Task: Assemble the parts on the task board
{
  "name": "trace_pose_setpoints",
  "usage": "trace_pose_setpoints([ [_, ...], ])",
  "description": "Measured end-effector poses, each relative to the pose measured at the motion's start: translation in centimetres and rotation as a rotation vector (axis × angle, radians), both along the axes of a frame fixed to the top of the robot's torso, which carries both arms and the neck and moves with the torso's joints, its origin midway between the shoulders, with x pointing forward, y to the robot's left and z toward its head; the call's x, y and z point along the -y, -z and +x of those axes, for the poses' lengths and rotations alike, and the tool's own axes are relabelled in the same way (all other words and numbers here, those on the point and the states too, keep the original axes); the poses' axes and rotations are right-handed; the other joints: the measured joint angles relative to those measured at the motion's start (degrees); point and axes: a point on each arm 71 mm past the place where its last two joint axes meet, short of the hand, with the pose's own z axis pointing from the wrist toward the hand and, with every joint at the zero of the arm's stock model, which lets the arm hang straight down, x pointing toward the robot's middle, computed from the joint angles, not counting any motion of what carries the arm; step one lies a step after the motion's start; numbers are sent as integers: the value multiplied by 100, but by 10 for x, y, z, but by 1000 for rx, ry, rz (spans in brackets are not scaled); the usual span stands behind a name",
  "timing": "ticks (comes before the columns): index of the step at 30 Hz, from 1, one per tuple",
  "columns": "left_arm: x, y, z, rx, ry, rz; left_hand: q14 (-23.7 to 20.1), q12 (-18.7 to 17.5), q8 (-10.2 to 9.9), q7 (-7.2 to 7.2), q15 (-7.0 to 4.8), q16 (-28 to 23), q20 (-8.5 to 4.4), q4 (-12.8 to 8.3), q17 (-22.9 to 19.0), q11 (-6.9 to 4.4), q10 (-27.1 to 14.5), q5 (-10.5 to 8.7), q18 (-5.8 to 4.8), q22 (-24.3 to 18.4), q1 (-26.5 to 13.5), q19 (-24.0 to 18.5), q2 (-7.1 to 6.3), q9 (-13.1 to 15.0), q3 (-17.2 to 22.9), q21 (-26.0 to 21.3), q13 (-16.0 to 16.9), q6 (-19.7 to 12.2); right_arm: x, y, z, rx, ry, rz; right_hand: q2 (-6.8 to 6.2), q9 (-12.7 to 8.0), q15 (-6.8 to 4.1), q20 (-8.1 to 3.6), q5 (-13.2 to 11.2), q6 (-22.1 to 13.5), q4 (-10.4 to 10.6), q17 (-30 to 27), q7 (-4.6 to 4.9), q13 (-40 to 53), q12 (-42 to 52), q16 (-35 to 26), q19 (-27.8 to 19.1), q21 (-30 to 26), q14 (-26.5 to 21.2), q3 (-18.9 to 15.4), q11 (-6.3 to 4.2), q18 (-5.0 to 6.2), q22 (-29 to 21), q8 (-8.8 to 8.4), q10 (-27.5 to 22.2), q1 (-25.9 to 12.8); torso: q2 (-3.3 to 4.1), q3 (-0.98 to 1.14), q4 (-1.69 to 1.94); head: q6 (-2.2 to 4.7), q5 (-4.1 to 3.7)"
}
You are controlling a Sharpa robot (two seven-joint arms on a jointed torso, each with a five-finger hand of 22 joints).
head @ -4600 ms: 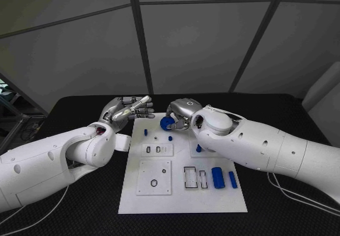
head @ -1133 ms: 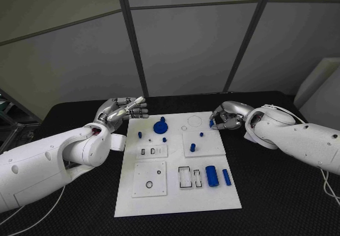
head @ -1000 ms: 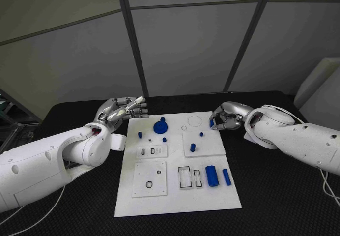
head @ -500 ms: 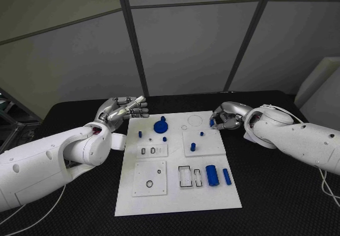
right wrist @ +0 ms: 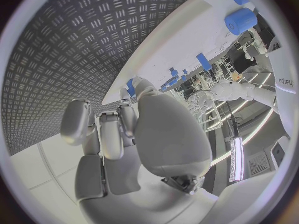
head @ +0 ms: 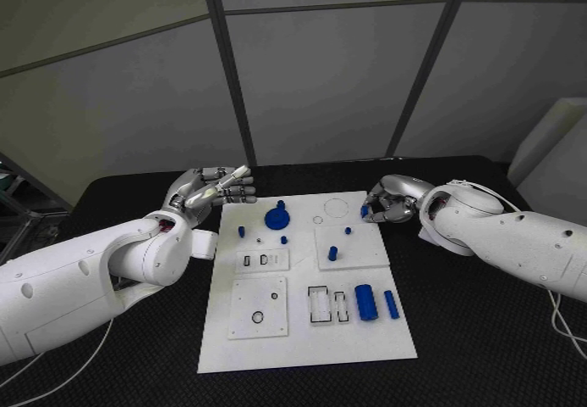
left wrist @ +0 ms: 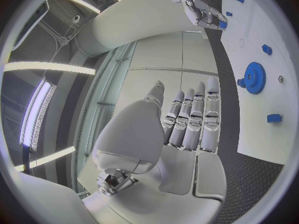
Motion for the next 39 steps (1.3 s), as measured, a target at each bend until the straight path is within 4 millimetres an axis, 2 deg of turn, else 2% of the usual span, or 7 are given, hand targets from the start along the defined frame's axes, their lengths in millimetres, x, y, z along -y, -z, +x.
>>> trace_pose_setpoints([
  [4, 0, 0, 0, 0, 0, 0, 0, 0, 0, 0, 0, 0, 0, 0, 0, 0, 0, 0, 0, 0, 0, 0, 0, 0, 0, 0, 0, 0, 0, 0, 0, -1, 5, 2, 0, -8, 0, 0, -27, 0, -6, 0, 0, -2, 0, 0, -1, 0, 0, -6, 0, -1, 0, 0, 0, 0, 0, 0, 2, -1, -3],
  [12, 0, 0, 0, -1, 0, 0, 0, 0, 0, 0, 0, 0, 0, 0, 0, 0, 0, 0, 0, 0, 0, 0, 0, 0, 0, 0, 0, 0, 0, 0, 1, -5, 16, 5, 0, -36, 0, 1, -58, -64, -25, 0, 60, -35, 0, 0, -1, 0, 0, -25, 0, 0, -1, -37, 0, 0, 0, 1, 2, -3, -5],
  [24, 0, 0, 0, -2, 2, 0, 0, 0, 0, 0, 0, 0, 0, 0, -1, 0, 0, 0, 0, 1, 0, 0, 0, 0, 0, 0, 0, 0, 0, 0, 1, -9, 26, 6, -1, -48, 1, 1, -81, -102, -31, 0, 63, -71, -9, 0, -1, 0, 0, -32, 3, 0, -11, -67, -3, 0, 1, 3, 2, 1, -17],
  [31, 0, 0, 0, -2, 2, 0, 0, 0, 0, 0, 0, 0, 0, 0, -1, 0, 0, 0, 0, 2, 0, 0, 0, 0, 0, 0, 0, 0, 0, 0, 1, -10, 29, 6, -39, -98, 0, 1, -144, -296, -65, 0, 101, -171, -126, 0, -1, 0, 0, -65, 95, -1, -58, -184, -96, -39, 1, 4, 2, 1, -18],
  [35, 0, 0, 0, -2, 2, 0, 0, 0, 0, 0, 0, 0, 0, 0, -1, 0, 0, 0, 0, 1, 0, 0, 0, 0, 0, 0, 0, 0, -1, 0, 1, -11, 30, 6, -39, -131, 1, 3, -143, -465, -95, 0, 134, -250, -195, 29, -4, -1, 0, -95, 112, 0, -81, -251, -178, -39, 1, 5, 2, -3, -18],
  [39, 0, 0, 0, -3, 2, 0, 0, 0, 0, 0, 0, 0, 0, 0, -1, 0, 0, 0, 0, 2, 0, 0, 0, 0, 0, 0, 0, 0, -1, 1, 1, -11, 30, 7, -39, -136, 1, 22, -143, -485, -95, 0, 152, -288, -227, 29, -23, -23, 0, -95, 133, 0, -86, -271, -198, -39, 4, 5, 2, -4, -18],
])
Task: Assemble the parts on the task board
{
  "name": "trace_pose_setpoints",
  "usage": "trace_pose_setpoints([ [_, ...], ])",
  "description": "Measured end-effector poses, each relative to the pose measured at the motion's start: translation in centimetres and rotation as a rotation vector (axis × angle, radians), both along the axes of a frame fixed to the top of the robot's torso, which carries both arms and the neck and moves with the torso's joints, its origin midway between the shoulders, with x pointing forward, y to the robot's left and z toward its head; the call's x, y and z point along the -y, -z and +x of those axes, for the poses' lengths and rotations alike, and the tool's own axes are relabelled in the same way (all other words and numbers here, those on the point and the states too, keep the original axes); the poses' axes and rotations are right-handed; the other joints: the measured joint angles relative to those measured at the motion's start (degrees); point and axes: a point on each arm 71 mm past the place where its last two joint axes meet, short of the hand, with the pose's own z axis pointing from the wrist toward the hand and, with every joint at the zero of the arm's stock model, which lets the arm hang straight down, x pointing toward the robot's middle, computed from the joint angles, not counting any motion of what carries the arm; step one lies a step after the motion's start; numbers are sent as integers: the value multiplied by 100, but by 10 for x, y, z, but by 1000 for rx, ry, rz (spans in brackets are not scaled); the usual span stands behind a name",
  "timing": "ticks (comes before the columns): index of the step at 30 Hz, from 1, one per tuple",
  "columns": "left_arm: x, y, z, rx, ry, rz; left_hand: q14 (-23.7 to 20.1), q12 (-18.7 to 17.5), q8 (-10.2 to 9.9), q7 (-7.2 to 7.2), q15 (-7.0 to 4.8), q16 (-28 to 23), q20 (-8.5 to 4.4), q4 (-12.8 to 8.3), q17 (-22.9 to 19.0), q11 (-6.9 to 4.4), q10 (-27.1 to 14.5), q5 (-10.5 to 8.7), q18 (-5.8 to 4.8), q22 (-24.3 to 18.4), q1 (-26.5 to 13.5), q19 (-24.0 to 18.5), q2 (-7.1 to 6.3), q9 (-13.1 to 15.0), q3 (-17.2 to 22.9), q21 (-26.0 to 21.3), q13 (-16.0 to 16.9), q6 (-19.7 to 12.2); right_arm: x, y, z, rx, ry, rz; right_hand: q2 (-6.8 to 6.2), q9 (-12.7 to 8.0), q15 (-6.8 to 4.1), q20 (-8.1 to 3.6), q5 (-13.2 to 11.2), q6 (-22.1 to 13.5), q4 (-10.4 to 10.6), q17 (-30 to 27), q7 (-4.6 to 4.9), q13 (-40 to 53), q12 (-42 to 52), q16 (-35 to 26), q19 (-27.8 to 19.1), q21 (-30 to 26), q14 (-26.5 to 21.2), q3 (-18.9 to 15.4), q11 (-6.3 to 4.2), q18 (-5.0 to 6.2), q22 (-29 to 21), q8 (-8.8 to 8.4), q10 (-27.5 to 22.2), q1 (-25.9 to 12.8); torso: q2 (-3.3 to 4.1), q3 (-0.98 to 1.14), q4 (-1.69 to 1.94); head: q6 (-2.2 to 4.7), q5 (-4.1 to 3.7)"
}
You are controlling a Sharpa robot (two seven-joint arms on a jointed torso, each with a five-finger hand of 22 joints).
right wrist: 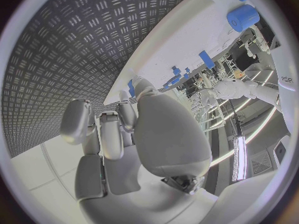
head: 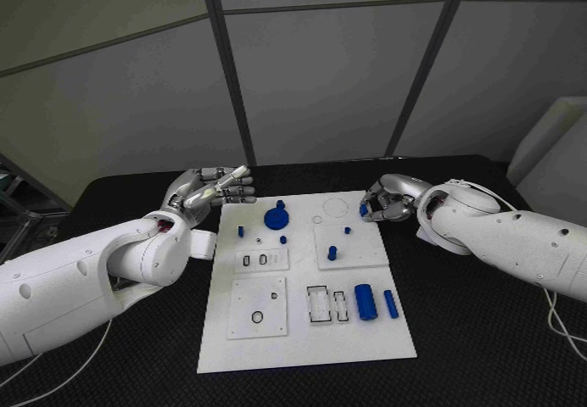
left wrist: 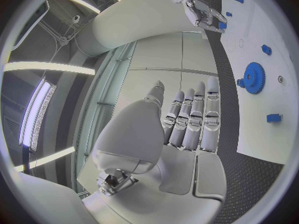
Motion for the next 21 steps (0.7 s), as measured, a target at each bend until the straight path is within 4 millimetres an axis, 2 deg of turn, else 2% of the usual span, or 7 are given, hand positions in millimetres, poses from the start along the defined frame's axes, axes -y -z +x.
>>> trace_pose_setpoints([
  [21, 0, 0, 0, -2, 0, 1, 0, 0, 0, 0, 0, 0, 0, 0, 0, 0, 0, 0, 0, 1, 0, 0, 0, 0, 0, 0, 0, 0, -5, 0, -1, 3, -20, 5, 0, 6, 22, 0, -21, -17, -15, 0, -20, 77, 27, 0, 0, 0, 22, -15, 0, 0, 19, 1, 1, 0, 0, 3, 1, -10, -4],
])
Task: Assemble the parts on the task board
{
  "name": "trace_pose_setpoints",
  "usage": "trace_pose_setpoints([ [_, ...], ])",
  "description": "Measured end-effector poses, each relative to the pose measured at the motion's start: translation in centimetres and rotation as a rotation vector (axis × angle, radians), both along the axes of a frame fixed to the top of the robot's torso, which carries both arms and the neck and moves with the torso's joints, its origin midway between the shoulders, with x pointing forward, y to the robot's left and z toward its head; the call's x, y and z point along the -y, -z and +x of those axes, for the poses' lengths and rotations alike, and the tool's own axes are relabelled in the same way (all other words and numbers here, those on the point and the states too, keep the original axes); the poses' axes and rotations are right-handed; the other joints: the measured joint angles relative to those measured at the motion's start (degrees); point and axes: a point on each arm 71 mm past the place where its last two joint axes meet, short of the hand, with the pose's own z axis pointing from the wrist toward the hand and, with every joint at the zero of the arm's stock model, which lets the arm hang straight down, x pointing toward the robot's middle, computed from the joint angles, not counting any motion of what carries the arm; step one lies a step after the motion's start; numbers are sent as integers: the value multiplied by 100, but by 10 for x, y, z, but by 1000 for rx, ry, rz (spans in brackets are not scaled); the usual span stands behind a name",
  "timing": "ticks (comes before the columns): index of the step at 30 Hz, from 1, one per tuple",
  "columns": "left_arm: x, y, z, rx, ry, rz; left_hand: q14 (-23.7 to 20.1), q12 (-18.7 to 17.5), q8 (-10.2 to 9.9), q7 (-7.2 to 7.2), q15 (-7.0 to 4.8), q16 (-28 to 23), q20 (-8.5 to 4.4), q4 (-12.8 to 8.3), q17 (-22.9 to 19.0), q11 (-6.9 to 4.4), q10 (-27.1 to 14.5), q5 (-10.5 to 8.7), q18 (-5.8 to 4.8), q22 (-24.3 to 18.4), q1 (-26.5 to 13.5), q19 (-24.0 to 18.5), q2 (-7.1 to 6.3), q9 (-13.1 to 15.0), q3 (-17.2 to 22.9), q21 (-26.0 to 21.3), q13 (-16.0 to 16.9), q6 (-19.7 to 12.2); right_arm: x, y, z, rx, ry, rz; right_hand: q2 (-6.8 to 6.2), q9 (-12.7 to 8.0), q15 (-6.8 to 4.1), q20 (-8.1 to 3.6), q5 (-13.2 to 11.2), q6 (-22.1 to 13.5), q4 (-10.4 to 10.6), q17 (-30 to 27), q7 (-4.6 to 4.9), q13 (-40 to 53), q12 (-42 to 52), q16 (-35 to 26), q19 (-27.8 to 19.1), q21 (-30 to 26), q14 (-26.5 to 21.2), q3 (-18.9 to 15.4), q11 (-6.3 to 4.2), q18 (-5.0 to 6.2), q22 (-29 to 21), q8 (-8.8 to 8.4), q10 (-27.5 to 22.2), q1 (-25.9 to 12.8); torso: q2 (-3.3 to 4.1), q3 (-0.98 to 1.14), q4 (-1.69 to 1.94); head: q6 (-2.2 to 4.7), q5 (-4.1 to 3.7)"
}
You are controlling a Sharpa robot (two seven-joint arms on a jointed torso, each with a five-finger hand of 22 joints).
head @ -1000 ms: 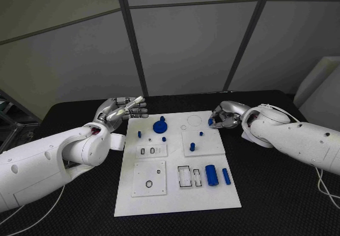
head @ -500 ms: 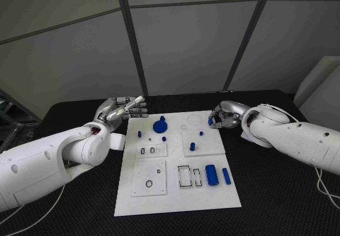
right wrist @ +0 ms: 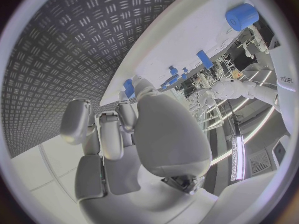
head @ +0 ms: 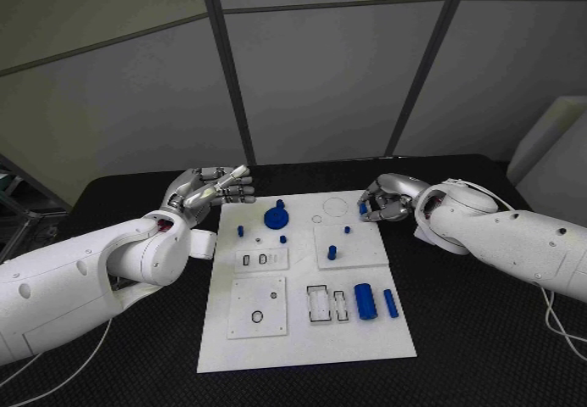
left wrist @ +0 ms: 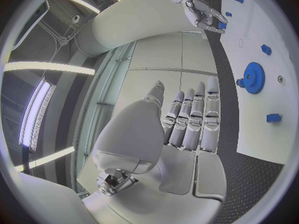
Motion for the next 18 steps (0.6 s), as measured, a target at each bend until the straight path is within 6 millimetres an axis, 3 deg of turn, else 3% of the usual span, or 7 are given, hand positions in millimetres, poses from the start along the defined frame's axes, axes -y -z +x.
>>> trace_pose_setpoints([
  [16, 0, 0, 0, -2, 0, 1, 0, 0, 0, 0, 0, 0, 0, -16, 10, 0, 0, 0, -1, 0, 0, 0, 0, 0, -16, 0, 0, 0, -1, 0, 0, 2, -11, 2, 30, 17, 0, 0, 0, 62, -15, 0, -19, 30, 50, 0, 0, 0, 0, 15, -21, 0, 14, 51, 22, 31, -1, 0, 1, -4, -2],
  [18, 0, 0, 0, -2, 0, 1, 0, 0, 0, 0, 0, 0, 0, -16, 10, 0, 0, 0, 0, 0, 0, 0, 0, 0, -16, 0, 0, 0, -1, 0, 0, 2, -11, 2, 116, 53, 0, 0, 0, 280, -71, 3, -40, 76, 97, 6, 0, 0, 0, 71, -72, 1, 50, 159, 73, 116, -1, 0, 1, -4, -2],
])
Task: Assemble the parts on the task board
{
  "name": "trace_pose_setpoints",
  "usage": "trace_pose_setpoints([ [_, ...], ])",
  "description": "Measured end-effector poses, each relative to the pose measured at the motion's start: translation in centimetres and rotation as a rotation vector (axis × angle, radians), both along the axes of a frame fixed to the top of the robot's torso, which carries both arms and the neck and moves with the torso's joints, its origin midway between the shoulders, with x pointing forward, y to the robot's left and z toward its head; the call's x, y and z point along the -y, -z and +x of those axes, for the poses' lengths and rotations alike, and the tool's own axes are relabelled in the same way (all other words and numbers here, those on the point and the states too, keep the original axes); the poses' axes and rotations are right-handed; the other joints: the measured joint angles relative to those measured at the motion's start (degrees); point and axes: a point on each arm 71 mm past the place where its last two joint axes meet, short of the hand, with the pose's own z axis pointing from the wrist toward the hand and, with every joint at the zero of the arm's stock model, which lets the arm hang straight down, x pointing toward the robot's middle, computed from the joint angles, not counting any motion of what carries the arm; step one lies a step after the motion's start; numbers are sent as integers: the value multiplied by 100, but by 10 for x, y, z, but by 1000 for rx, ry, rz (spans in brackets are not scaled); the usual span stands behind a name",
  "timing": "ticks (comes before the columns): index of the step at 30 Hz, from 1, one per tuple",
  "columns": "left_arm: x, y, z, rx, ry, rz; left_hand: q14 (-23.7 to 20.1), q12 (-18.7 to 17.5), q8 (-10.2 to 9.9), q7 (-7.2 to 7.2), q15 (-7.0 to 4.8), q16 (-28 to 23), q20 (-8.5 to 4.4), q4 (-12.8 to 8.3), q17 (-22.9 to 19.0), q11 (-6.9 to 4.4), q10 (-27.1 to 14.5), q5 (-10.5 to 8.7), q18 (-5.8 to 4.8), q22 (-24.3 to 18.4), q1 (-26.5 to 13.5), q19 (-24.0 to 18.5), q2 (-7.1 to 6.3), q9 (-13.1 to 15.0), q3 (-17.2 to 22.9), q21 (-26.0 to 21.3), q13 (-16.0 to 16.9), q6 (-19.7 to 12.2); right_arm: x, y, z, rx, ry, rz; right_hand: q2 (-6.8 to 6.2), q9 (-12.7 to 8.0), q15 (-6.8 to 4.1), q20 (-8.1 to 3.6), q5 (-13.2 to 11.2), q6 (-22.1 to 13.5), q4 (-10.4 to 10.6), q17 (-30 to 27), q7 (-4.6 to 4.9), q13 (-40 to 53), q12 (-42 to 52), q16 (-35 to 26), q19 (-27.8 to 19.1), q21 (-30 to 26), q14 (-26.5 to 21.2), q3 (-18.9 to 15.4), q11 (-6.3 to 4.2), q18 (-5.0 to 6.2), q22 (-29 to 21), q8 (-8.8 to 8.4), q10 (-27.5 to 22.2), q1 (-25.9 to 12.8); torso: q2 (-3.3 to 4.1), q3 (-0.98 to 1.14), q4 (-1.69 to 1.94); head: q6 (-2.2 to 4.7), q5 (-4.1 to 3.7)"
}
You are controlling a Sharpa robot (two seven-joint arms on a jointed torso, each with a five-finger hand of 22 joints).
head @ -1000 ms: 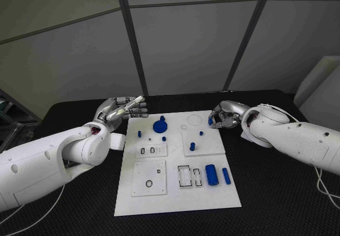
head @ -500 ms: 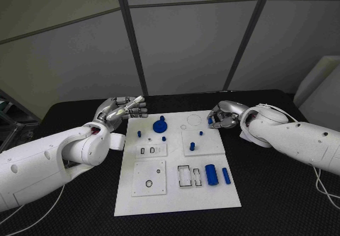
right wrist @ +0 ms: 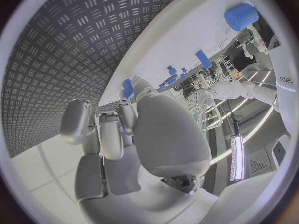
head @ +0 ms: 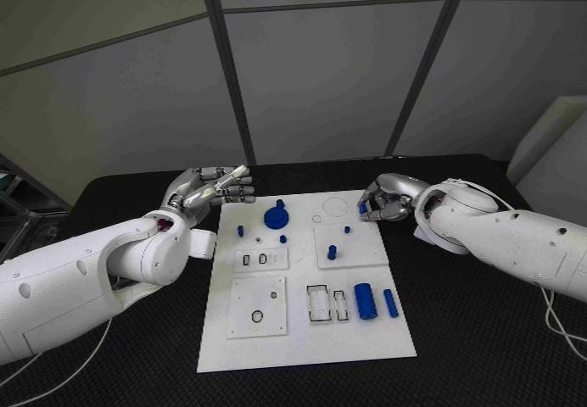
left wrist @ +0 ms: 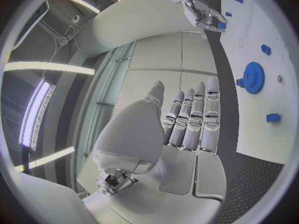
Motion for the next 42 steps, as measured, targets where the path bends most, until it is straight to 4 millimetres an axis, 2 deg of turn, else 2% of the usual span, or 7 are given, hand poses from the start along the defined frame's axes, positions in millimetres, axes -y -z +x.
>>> trace_pose_setpoints([
  [5, 0, 0, 0, -1, 0, 0, 0, 0, 0, 0, 0, 0, 0, 0, 0, 0, 0, 0, 0, 0, 0, 0, 0, 0, 0, 0, 0, 0, 0, 0, 0, 0, 1, 0, 64, 36, -2, 0, 0, 211, -49, 2, -54, 9, 0, 15, 0, 0, -3, 49, -22, 0, 17, 109, 22, 64, 0, 0, 0, -5, 1],
  [9, 0, 0, 0, -1, 0, 0, 0, 0, 0, 0, 0, 0, 0, 0, 0, 0, 0, 0, 0, 0, 0, 0, 0, 0, 0, 0, 0, 0, 0, 0, 0, 3, 0, 2, 129, 44, -64, -39, -13, 370, -111, 1, -131, 23, -1, 15, 39, 24, -19, 110, -73, 0, 54, 190, 70, 95, 0, 1, 0, -5, -4],
  [11, 0, 0, 0, -1, 0, 0, 0, 0, 0, 0, 0, 0, 0, 0, 0, 0, 0, 0, 0, 0, 0, 0, 0, 0, 0, 0, 0, 0, -1, -1, 0, 6, -2, 4, 167, 68, -86, -64, -186, 441, -151, 1, -164, 26, -1, 15, 64, 41, -23, 158, -103, 0, 76, 246, 60, 119, 0, 1, 0, -6, -5],
  [15, 0, 0, 0, -1, 0, 1, 0, 0, 0, 0, 0, 0, 0, 0, 0, 0, 0, 0, 0, -4, 0, 0, 0, 0, 0, 0, 0, 0, -3, -2, -2, 17, -8, 10, 227, 73, -134, -104, -395, 459, -204, 1, -148, 46, -1, 50, 104, 74, -12, 286, -165, 0, 135, 314, 82, 163, -2, 3, 0, -13, -6],
  [29, -3, 0, 0, -2, -6, 4, 0, 0, 0, 0, 0, 0, 0, 0, -1, 0, 0, 0, 0, -4, 0, 0, 0, 0, 0, 0, 0, 0, -15, -14, -19, 59, -37, 61, 304, 72, -134, -123, -427, 462, -237, 0, -146, 65, 36, 81, 123, 107, -12, 318, -184, -1, 209, 323, 101, 194, -13, -3, -8, 12, 6],
  [36, -7, 1, 1, -3, -13, 7, 0, 0, -21, 0, 0, 0, 0, 0, 6, 0, 0, 0, 0, -4, 0, 0, 0, 0, 0, 0, 0, 0, -49, -27, -40, 62, -72, 115, 310, 72, -133, -123, -429, 461, -238, 0, -146, 56, 37, 81, 123, 107, -12, 317, -184, -1, 216, 326, 101, 187, -37, -27, -29, 27, 21],
  [42, -9, 1, 3, -3, -23, 10, 0, 0, -21, 0, 0, 0, 0, 0, 6, 0, 0, 0, 0, -3, 0, 0, 0, 0, 0, 0, 0, 0, -99, -33, -54, 54, -129, 163, 320, 72, -153, -123, -444, 461, -238, 0, -146, 44, 37, 81, 123, 107, -33, 316, -183, 0, 215, 328, 101, 177, -62, -55, -33, -25, 135],
])
